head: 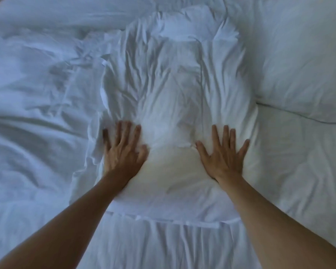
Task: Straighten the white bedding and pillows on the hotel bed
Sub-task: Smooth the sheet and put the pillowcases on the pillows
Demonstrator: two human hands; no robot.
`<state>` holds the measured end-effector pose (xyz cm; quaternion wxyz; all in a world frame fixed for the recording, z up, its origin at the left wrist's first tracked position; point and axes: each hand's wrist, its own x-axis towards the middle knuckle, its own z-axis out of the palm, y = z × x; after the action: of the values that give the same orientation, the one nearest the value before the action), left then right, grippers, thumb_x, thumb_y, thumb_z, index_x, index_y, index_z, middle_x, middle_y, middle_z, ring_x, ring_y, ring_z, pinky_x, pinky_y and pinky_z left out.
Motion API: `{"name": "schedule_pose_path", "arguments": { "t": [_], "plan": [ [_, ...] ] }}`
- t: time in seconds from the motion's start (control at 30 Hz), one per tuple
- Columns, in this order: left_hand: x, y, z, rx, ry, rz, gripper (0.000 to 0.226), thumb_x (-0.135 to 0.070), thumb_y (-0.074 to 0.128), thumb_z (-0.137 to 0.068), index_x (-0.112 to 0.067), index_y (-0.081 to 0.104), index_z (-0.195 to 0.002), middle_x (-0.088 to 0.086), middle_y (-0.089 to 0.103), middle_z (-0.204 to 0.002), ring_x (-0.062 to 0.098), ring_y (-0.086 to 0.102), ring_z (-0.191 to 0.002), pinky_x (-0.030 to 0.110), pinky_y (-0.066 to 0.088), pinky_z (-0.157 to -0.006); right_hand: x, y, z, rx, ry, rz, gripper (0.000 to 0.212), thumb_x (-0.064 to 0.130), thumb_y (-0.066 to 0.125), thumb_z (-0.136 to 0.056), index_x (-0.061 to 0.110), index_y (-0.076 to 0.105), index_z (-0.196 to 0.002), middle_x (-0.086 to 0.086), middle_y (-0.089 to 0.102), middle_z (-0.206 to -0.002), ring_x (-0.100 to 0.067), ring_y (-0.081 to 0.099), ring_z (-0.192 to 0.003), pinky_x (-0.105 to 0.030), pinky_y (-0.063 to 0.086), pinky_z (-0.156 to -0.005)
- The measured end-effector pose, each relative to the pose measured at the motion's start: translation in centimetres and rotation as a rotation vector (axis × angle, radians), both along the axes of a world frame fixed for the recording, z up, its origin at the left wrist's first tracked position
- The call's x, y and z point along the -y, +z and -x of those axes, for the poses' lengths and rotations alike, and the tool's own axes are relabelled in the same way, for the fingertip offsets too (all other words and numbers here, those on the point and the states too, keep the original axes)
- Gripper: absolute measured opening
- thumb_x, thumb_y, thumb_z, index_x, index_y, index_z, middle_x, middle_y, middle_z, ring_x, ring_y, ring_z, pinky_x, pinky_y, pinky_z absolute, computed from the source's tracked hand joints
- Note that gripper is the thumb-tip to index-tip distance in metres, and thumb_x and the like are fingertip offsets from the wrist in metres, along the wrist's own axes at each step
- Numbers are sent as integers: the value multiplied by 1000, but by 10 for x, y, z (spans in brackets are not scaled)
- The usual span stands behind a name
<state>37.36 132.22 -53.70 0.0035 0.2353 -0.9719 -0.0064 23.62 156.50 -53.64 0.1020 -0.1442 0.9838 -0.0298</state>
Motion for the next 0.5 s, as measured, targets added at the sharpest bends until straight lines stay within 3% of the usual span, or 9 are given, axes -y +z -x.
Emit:
{"name": "schedule_pose_path", "arguments": {
  "t": [0.1,0.2,0.27,0.5],
  "plan": [
    [9,-8,-32,24,142,-92,70,-58,26,-90,-39,10,-155,0,6,-165,42,12,-148,58,5,-119,-5,3,-37,44,-82,-12,91,85,-5,-80,36,-3,-157,-5,-8,-166,-25,-13,-152,-68,-9,-112],
    [3,-17,-53,35,219,-168,75,-61,22,-85,-42,-1,-154,20,14,-160,47,14,-145,60,10,-118,-4,5,-58,131,-122,-22,99,93,-2,-72,39,-11,-155,-3,-16,-165,-28,-20,-150,-77,-10,-105],
    [-1,-21,-58,49,234,-165,77,-61,21,-84,-42,-2,-154,24,18,-156,51,16,-142,64,12,-116,-4,6,-62,177,-130,-33,108,99,-2,-64,40,-17,-153,-2,-22,-164,-29,-24,-149,-80,-9,-101],
    [-9,-18,-63,178,312,-187,78,-72,24,-86,-49,-16,-149,5,5,-162,53,10,-141,65,12,-114,-6,11,-59,279,-139,-29,126,107,16,-48,44,-24,-149,4,-27,-162,-28,-26,-148,-84,-4,-98]
  ]
}}
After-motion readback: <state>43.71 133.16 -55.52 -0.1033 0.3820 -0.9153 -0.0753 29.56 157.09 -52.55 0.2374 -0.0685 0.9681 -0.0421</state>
